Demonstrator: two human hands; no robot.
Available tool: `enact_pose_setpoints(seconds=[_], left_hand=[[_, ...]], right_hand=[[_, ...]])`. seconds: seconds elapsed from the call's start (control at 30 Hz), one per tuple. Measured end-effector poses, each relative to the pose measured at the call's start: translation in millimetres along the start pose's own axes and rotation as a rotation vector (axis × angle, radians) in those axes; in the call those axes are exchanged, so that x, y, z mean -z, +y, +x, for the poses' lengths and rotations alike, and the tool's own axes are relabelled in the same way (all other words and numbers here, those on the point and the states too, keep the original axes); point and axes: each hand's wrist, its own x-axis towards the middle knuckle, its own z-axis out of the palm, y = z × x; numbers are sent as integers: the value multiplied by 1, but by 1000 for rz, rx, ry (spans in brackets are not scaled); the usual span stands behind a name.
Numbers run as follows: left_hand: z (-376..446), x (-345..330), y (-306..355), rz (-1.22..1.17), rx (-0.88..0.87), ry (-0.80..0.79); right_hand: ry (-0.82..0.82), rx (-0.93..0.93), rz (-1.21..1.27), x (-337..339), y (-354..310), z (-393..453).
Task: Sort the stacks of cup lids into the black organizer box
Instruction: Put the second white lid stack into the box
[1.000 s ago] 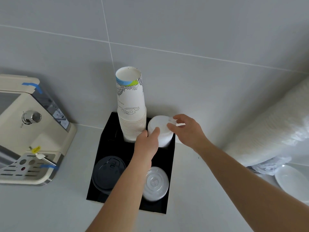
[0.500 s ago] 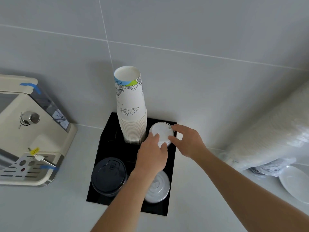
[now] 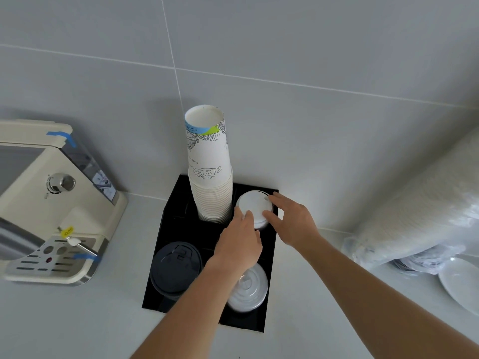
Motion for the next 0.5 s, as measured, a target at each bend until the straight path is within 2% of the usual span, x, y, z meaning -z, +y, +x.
enact_pose_setpoints(seconds=[0.5], left_hand=[[-7, -1, 2, -85, 11, -28]], right_hand=[[-85, -49, -110, -1, -5, 3]])
